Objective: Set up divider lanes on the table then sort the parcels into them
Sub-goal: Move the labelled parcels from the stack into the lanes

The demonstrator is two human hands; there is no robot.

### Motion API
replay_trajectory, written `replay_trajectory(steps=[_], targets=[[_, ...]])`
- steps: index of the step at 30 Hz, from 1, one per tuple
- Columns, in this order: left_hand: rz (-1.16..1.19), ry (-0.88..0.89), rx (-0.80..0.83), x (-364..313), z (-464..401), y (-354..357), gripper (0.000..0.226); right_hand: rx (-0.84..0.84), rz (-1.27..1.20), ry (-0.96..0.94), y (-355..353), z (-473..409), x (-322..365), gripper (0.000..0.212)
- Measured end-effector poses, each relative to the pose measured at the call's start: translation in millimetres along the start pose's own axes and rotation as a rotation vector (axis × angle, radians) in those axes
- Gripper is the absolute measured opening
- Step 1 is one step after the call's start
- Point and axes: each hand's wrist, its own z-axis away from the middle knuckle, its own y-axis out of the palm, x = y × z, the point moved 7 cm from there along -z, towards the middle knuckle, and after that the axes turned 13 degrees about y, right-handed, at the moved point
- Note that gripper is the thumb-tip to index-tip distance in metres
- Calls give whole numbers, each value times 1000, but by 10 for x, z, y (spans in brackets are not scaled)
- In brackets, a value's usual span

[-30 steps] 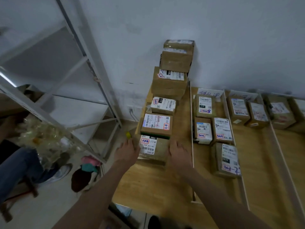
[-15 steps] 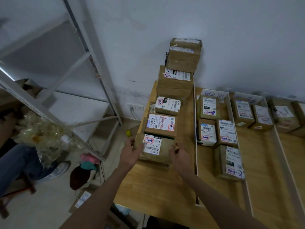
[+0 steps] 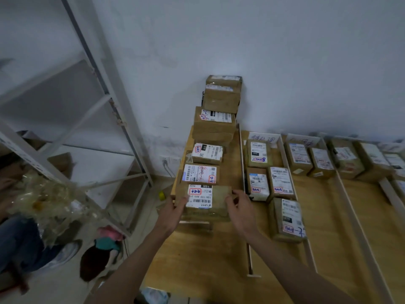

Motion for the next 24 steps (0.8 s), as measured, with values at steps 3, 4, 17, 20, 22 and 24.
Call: replay_trajectory(steps=[3, 4, 17, 20, 22, 24], targets=[[-4, 51, 24, -241, -5, 140, 72, -37, -9, 9, -273, 12, -32, 38], [-1, 72, 35, -331, -1, 192, 61, -55, -12, 15, -370, 10, -53, 42], [-44, 159, 203, -974, -118, 1216, 58, -262, 439, 7, -1618, 86, -509, 38], [-84, 171, 263, -1094, -89, 1533, 71, -296, 542, 27, -1908, 93, -704, 42], [-99, 185, 289, -1185, -60, 1728, 62, -328, 592, 33, -2105, 116, -828, 46], [-125, 206, 313, -1292, -35, 1918, 54, -368, 572, 53, -2309, 151, -958, 41]])
